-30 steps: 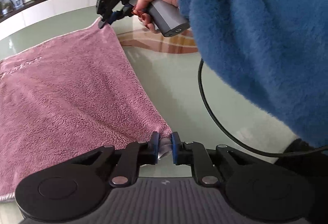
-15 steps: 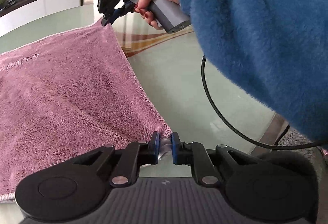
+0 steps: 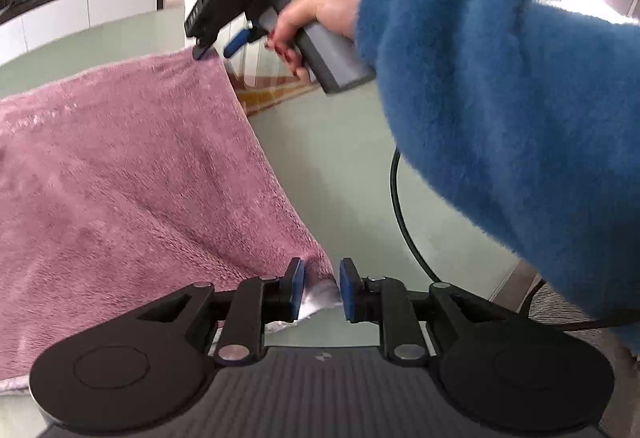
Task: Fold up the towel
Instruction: 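Pull the folded towel straight and open both grippers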
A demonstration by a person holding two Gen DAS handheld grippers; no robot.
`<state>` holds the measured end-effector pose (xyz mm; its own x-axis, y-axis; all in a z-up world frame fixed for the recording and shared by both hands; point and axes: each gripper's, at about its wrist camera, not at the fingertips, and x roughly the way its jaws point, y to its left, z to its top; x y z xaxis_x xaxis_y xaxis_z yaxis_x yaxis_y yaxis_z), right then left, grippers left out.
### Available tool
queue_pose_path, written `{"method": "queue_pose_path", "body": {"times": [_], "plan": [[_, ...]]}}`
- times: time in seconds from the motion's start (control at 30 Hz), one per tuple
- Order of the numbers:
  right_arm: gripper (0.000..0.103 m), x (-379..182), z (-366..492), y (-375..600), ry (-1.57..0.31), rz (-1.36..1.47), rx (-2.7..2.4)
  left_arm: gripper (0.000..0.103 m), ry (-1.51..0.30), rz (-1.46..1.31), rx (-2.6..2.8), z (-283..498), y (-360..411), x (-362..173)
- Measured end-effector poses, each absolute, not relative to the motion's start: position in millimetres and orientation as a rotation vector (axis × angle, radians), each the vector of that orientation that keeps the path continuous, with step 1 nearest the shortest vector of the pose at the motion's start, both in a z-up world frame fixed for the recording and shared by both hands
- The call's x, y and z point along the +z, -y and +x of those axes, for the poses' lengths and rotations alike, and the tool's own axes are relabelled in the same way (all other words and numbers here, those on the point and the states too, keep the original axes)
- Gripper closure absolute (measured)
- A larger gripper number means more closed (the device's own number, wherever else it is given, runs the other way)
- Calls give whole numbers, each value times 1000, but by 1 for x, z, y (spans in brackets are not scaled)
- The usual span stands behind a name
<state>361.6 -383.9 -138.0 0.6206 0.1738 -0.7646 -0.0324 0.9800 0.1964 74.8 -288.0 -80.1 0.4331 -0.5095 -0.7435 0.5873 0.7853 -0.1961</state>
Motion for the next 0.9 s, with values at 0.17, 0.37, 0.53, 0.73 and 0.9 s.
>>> {"method": "queue_pose_path", "body": {"times": [0.17,0.37,0.53,0.73,0.9], "plan": [[65,-138,365,388,-888,196,128,72,-864,64,-606,79,245,-69],[65,-139,373,393,-872,266,125,68,-887,7,-383,84,155,-67],[71,-137,377,385,-882,230,127,68,-934,2,-225,81,92,-77],[87,-137,380,379,-900,201,105,68,-952,69,-155,84,61,-75],[93,-130,378,371,-903,186,95,68,-978,69,-153,86,50,-78]]}}
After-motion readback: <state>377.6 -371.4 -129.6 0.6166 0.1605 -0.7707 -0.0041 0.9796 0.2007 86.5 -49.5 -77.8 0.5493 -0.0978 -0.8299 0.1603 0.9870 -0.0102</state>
